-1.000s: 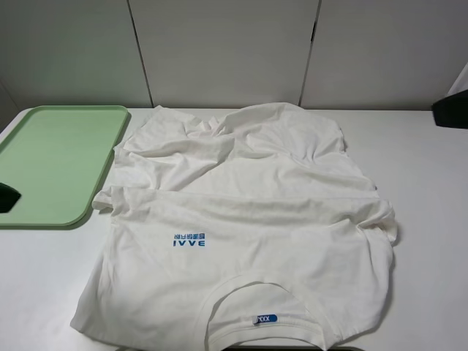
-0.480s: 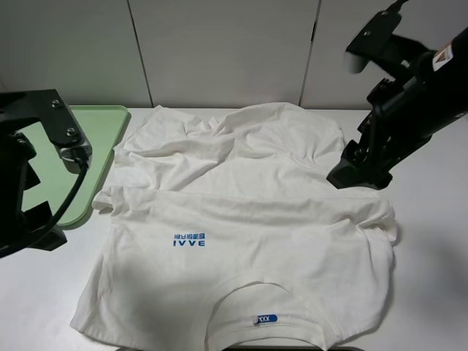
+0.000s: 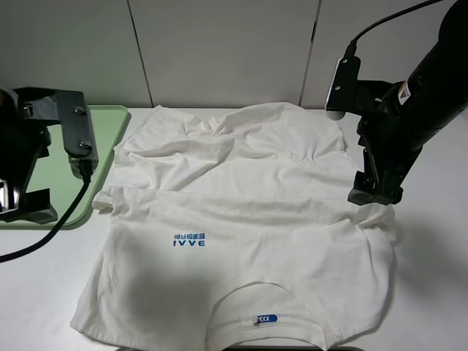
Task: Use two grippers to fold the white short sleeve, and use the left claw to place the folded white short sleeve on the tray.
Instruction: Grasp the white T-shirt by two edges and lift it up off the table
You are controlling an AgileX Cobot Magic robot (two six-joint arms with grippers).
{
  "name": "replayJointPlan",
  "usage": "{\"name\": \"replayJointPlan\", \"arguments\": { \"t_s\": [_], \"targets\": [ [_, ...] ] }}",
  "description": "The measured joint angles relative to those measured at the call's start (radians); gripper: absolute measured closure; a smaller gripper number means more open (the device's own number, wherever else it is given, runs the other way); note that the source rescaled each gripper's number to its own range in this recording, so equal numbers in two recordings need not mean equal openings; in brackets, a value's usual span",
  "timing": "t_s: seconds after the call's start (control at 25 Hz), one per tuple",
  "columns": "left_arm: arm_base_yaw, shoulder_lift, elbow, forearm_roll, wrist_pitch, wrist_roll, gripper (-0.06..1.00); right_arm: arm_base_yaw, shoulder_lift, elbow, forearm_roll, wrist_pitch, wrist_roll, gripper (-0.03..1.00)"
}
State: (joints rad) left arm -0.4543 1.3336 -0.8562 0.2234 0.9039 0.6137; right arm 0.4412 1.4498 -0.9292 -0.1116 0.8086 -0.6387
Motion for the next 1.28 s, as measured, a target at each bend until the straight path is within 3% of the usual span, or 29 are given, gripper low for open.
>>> {"name": "replayJointPlan", "arguments": {
  "t_s": [0.28, 0.44, 0.52, 0.92, 1.28],
  "targets": [
    [0.001, 0.165, -0.117, 0.010, -0.005, 0.111, 0.00, 0.000, 0.055, 0.000, -0.008, -0.029, -0.143, -0.03],
    [0.001, 0.201, -0.141, 0.010, -0.007, 0.126, 0.00, 0.000, 0.087, 0.008, -0.018, -0.080, -0.187, -0.03],
    [0.001, 0.343, -0.210, 0.011, -0.035, 0.201, 0.00, 0.000, 0.112, 0.019, -0.037, -0.106, -0.208, -0.03],
    [0.001, 0.584, -0.342, 0.010, -0.112, 0.237, 0.01, 0.000, 0.262, 0.026, -0.103, -0.180, -0.212, -0.03],
    [-0.006, 0.700, -0.348, -0.041, -0.184, 0.336, 0.02, 0.000, 0.325, 0.026, -0.140, -0.205, -0.212, -0.03]
  ]
}}
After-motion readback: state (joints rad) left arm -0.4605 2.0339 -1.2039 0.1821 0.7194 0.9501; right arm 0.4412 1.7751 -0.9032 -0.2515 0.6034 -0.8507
